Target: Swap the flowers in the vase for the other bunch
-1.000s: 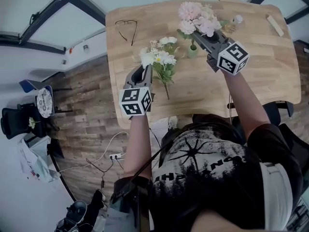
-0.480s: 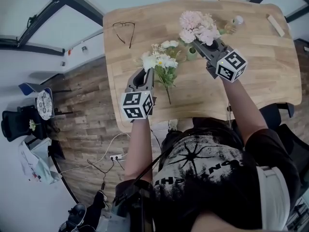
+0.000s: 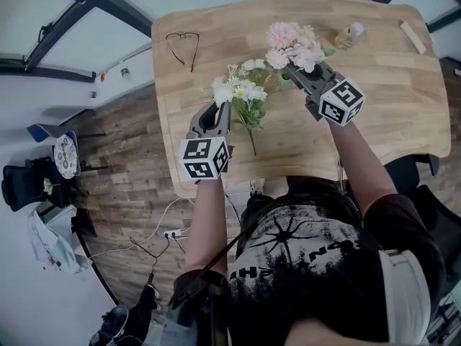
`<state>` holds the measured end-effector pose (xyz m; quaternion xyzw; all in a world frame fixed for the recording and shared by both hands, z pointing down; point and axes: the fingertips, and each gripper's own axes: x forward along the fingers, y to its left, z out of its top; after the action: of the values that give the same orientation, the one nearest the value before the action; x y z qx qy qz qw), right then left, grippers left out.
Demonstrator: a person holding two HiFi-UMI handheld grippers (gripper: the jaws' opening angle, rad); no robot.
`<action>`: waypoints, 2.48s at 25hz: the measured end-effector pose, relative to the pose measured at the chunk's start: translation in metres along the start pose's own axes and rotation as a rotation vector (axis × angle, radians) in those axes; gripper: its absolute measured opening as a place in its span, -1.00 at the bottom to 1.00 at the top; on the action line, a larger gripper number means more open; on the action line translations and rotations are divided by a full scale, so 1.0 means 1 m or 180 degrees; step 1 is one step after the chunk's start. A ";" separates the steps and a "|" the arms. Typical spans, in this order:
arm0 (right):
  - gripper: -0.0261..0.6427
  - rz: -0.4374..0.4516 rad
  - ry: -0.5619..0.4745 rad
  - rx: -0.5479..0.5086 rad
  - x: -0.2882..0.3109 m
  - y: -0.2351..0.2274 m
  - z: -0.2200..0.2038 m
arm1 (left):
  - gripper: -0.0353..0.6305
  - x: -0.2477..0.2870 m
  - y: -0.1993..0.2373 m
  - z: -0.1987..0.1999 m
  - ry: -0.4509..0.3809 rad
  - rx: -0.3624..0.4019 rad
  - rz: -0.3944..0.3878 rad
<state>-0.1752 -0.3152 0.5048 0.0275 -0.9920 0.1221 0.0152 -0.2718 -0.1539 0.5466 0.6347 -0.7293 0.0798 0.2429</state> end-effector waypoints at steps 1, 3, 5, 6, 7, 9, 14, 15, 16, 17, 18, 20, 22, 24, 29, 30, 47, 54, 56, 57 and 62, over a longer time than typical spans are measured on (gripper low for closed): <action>-0.78 0.0004 0.0004 0.0003 0.002 0.000 -0.001 | -0.68 0.000 0.001 0.000 -0.0003 -0.0006 0.0003; -0.78 0.0002 0.0015 0.0012 0.003 -0.002 -0.004 | -0.68 0.001 0.003 -0.002 0.0001 -0.0014 0.0012; -0.78 -0.0010 0.0028 0.0036 0.002 -0.002 -0.007 | -0.68 0.000 0.004 -0.005 0.0023 -0.0031 0.0032; -0.78 -0.0014 0.0033 0.0047 0.001 -0.002 -0.008 | -0.68 -0.001 0.005 -0.006 0.0029 -0.0040 0.0043; -0.78 -0.0016 0.0039 0.0053 0.001 -0.002 -0.009 | -0.68 -0.001 0.005 -0.007 0.0029 -0.0046 0.0051; -0.78 -0.0020 0.0057 0.0054 0.000 -0.002 -0.012 | -0.68 -0.001 0.005 -0.007 0.0021 -0.0051 0.0058; -0.78 -0.0029 0.0127 0.0035 0.003 -0.006 -0.024 | -0.68 0.003 0.006 -0.008 0.0024 -0.0060 0.0045; -0.78 -0.0037 0.0137 0.0041 0.004 -0.007 -0.026 | -0.68 0.005 0.007 -0.009 0.0031 -0.0062 0.0039; -0.78 -0.0045 0.0145 0.0049 0.004 -0.009 -0.027 | -0.68 0.006 0.007 -0.010 0.0039 -0.0067 0.0034; -0.78 -0.0051 0.0151 0.0056 0.004 -0.009 -0.028 | -0.68 0.006 0.007 -0.011 0.0046 -0.0073 0.0033; -0.78 -0.0054 0.0152 0.0062 0.004 -0.010 -0.029 | -0.68 0.006 0.008 -0.011 0.0052 -0.0078 0.0035; -0.78 -0.0059 0.0141 0.0071 0.004 -0.011 -0.030 | -0.68 0.007 0.007 -0.012 0.0056 -0.0079 0.0038; -0.78 -0.0063 0.0128 0.0074 0.003 -0.012 -0.029 | -0.68 0.008 0.006 -0.013 0.0054 -0.0074 0.0031; -0.78 -0.0071 0.0120 0.0081 0.004 -0.014 -0.029 | -0.68 0.009 0.006 -0.013 0.0060 -0.0075 0.0022; -0.78 -0.0077 0.0116 0.0150 0.008 -0.015 -0.027 | -0.68 0.010 0.005 -0.017 0.0103 -0.0089 -0.0011; -0.78 -0.0081 0.0119 0.0147 0.008 -0.015 -0.027 | -0.68 0.011 0.004 -0.017 0.0108 -0.0088 -0.0015; -0.56 -0.0208 0.0072 0.0193 0.009 -0.021 -0.031 | -0.68 0.017 -0.004 -0.024 0.0161 -0.0094 -0.0077; -0.37 -0.0266 0.0074 0.0271 0.005 -0.023 -0.035 | -0.68 0.016 -0.002 -0.023 0.0158 -0.0086 -0.0092; -0.36 -0.0285 0.0080 0.0279 0.004 -0.022 -0.037 | -0.68 0.014 0.000 -0.023 0.0168 -0.0077 -0.0085; -0.36 -0.0298 0.0085 0.0284 0.003 -0.021 -0.037 | -0.68 0.013 0.000 -0.023 0.0167 -0.0074 -0.0086; -0.36 -0.0365 0.0110 0.0278 -0.005 -0.019 -0.039 | -0.68 0.009 -0.003 -0.016 0.0136 -0.0042 -0.0127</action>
<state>-0.1681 -0.3242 0.5467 0.0828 -0.9821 0.1647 0.0381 -0.2655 -0.1556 0.5646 0.6456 -0.7116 0.0837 0.2642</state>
